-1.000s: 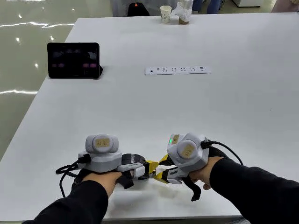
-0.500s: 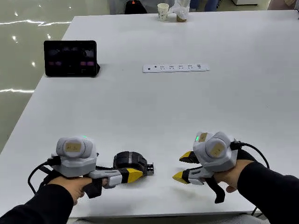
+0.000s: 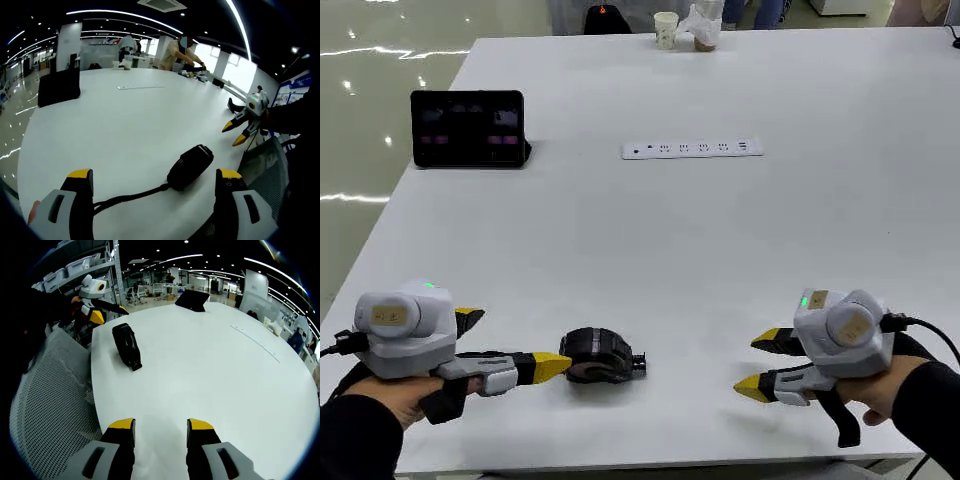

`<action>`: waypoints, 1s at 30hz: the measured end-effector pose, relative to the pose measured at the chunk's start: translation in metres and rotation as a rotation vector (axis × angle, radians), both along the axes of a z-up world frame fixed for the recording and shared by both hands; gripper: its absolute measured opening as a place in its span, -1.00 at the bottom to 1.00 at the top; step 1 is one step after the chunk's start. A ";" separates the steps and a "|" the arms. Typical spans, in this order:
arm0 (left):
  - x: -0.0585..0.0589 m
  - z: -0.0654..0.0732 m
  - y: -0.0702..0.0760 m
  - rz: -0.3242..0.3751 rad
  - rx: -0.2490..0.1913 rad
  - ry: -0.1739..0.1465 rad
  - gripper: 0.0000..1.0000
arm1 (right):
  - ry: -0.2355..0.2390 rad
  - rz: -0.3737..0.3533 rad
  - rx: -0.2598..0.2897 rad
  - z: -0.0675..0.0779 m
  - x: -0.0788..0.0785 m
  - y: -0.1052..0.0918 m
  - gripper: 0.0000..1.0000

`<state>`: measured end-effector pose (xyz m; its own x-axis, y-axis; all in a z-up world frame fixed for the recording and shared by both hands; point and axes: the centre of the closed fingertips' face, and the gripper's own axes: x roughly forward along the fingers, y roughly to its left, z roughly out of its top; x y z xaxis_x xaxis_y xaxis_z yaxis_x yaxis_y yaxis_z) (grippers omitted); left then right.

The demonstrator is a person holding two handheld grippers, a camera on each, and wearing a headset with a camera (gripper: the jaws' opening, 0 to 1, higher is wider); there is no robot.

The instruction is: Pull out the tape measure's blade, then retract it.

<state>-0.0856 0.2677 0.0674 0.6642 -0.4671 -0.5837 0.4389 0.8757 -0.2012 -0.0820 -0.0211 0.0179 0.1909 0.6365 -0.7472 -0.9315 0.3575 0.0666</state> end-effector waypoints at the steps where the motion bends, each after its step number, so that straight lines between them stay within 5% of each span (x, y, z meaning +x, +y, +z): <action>1: -0.002 -0.001 0.001 -0.005 -0.011 0.011 0.98 | 0.000 -0.008 -0.001 0.000 0.001 -0.004 -0.20; 2: -0.007 -0.003 0.002 -0.013 -0.023 0.038 0.98 | 0.000 -0.019 -0.002 0.001 0.003 -0.010 -0.19; 10: -0.029 -0.015 0.029 -0.047 0.056 0.066 0.98 | -0.012 -0.076 0.000 0.005 0.007 -0.045 -0.06; 15: -0.039 -0.016 0.037 -0.084 0.065 0.086 0.98 | -0.020 -0.086 -0.029 0.002 0.004 -0.065 -0.01; 30: -0.045 -0.012 0.038 -0.141 0.066 0.118 0.98 | -0.015 -0.171 0.000 0.013 -0.009 -0.100 0.48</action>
<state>-0.1310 0.3055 0.0554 0.5197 -0.5086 -0.6865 0.5349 0.8202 -0.2027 -0.0906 -0.1214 0.0306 0.3070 0.5941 -0.7435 -0.8582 0.5105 0.0535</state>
